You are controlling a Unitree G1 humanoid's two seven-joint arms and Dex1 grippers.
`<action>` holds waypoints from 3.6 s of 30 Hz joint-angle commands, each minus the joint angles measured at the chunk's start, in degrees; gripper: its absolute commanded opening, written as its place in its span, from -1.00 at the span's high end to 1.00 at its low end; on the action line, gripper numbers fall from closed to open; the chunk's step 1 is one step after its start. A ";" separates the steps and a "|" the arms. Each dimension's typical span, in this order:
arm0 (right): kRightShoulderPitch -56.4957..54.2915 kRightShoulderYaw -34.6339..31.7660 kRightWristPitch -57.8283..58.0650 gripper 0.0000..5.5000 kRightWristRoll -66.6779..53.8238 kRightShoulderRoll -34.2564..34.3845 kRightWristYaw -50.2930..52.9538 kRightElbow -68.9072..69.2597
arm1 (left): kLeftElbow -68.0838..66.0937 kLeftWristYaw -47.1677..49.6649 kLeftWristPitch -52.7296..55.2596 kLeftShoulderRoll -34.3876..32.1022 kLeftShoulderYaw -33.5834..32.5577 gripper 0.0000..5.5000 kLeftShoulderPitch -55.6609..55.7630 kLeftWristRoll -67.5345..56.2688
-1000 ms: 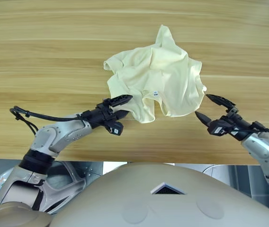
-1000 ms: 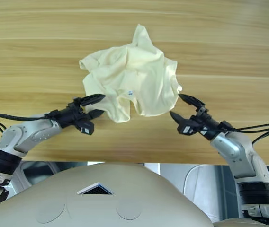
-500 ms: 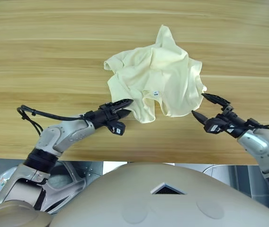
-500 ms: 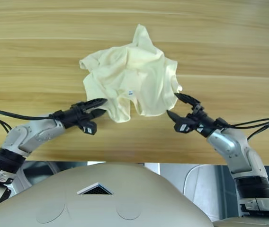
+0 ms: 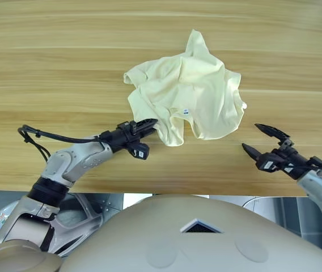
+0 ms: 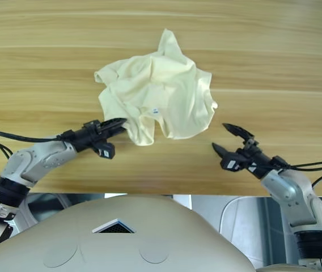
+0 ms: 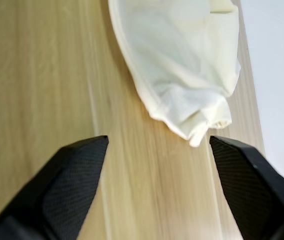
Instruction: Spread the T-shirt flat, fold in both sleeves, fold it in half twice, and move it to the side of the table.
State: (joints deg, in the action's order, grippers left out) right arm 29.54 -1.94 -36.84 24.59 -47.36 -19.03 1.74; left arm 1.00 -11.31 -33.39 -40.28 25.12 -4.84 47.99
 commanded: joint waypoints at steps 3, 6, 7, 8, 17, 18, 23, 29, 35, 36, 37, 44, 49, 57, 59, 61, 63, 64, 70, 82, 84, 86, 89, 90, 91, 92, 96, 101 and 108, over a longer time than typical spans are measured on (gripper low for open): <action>-6.22 8.04 -0.11 -0.37 3.76 2.91 -1.31 -6.13 | -4.50 -2.72 5.46 -2.09 1.23 0.86 -5.52 4.07; -10.01 10.96 -0.78 -0.37 4.98 3.72 -0.59 -9.29 | -4.15 -2.43 5.98 -1.89 0.95 0.92 -6.10 4.02; -11.09 11.70 -1.09 -0.37 5.53 3.87 -0.16 -10.58 | -4.08 -2.24 6.12 -1.85 0.92 0.94 -6.25 4.03; -11.76 12.25 -1.35 -0.37 5.87 3.87 0.18 -11.50 | -3.97 -1.93 6.25 -1.81 0.82 0.97 -6.40 4.09; -12.91 13.79 -1.47 -0.30 6.03 2.20 2.60 -14.98 | -3.79 -0.39 7.64 -2.06 -0.51 1.00 -7.77 2.95; -12.72 13.87 -1.56 -0.22 5.90 2.01 2.62 -14.91 | -3.68 -0.48 7.63 -2.10 -0.53 1.00 -7.89 2.85; -13.33 14.18 -1.55 0.10 5.36 1.31 2.93 -16.21 | -3.67 -0.25 7.48 -1.98 -0.70 1.00 -8.11 2.33; -15.22 14.25 -1.37 0.54 5.12 1.58 4.12 -19.43 | -3.37 -0.53 7.42 -1.91 -0.61 1.00 -8.84 1.58; -16.91 14.41 -1.50 0.87 4.96 1.46 5.51 -22.70 | -3.22 -0.49 7.81 -2.25 -1.13 1.00 -9.56 0.60; -17.10 14.58 -1.56 0.93 4.92 1.48 5.64 -23.13 | -3.12 -0.56 7.81 -2.18 -1.16 1.00 -9.61 0.43; -17.20 14.73 -1.61 0.97 4.90 1.49 5.73 -23.38 | -3.09 -0.65 7.80 -2.11 -1.16 1.00 -9.55 0.33; -17.80 14.16 -2.42 0.99 4.48 0.71 7.20 -23.14 | -3.43 2.46 8.80 -2.04 -4.81 1.00 -10.87 -2.13; -19.71 13.46 -4.30 0.99 2.83 1.31 8.50 -22.87 | -5.69 4.75 2.97 -0.02 -5.50 1.00 -8.81 -9.47; -19.83 10.28 -10.37 0.99 -5.03 1.10 8.39 -24.75 | -17.71 7.19 -10.74 3.73 -9.54 1.00 0.00 -24.50; -16.98 9.03 -12.36 0.99 -8.78 0.40 7.38 -23.79 | -18.46 7.28 -12.34 4.01 -10.99 1.00 -2.34 -27.47; -12.69 7.46 -14.47 0.99 -15.06 -0.75 5.36 -20.16 | -16.66 6.09 -14.08 3.67 -11.78 1.00 -6.26 -30.84; -7.71 5.60 -16.03 0.99 -22.45 -2.22 2.89 -16.21 | -13.05 3.72 -15.20 2.57 -12.07 1.00 -10.74 -35.25; -4.76 5.02 -16.79 0.99 -27.12 -3.39 0.91 -14.19 | -10.51 1.89 -15.84 1.29 -12.10 1.00 -13.53 -38.77; -1.16 2.63 -15.90 0.99 -52.31 -4.82 -11.53 -6.18 | -0.20 -14.43 -20.29 -8.08 -10.04 1.00 -21.01 -67.80; -101.37 14.80 16.02 0.99 -17.15 21.59 47.13 -72.15 | -70.32 15.99 4.76 19.20 -15.50 1.00 76.55 -63.76; -107.83 14.24 14.70 0.99 -14.58 21.76 57.35 -72.80 | -72.44 20.79 6.68 18.90 -16.77 1.00 84.80 -63.33; -107.67 13.16 12.31 0.99 -14.87 22.16 56.24 -73.41 | -73.02 15.70 5.64 19.45 -18.64 1.00 84.44 -65.16; -100.26 12.08 9.11 0.99 -17.40 23.50 39.25 -74.83 | -73.86 3.05 4.85 20.08 -20.81 1.00 75.69 -67.53; -96.02 12.17 6.76 0.99 -17.81 23.78 32.42 -75.05 | -74.16 -2.92 3.86 19.88 -20.43 1.00 70.67 -66.38; -91.71 12.37 3.92 0.99 -17.89 23.70 26.11 -75.04 | -74.34 -8.51 1.78 19.50 -19.61 1.00 65.56 -64.29; -85.85 12.43 -0.26 0.99 -18.99 23.05 18.32 -73.74 | -73.77 -15.79 -1.02 18.77 -18.36 1.00 59.06 -62.59; -52.84 21.63 -16.35 0.99 -30.79 13.39 -12.90 -48.97 | -62.77 -39.56 -14.92 14.14 -11.62 1.00 29.25 -59.33; -23.35 24.00 -15.89 0.99 -36.99 3.41 -19.10 -22.53 | -43.32 -43.10 -18.56 10.65 -9.63 1.00 3.45 -60.49; -20.89 20.71 -7.40 0.99 -30.00 3.69 -19.53 -23.59 | -28.74 -38.98 -13.46 5.85 -14.28 1.00 -9.59 -62.61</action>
State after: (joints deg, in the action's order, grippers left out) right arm 11.43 19.68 -46.45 -10.18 -43.85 -38.98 -18.25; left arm -27.31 -50.69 -49.68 -32.61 11.51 -13.28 -17.85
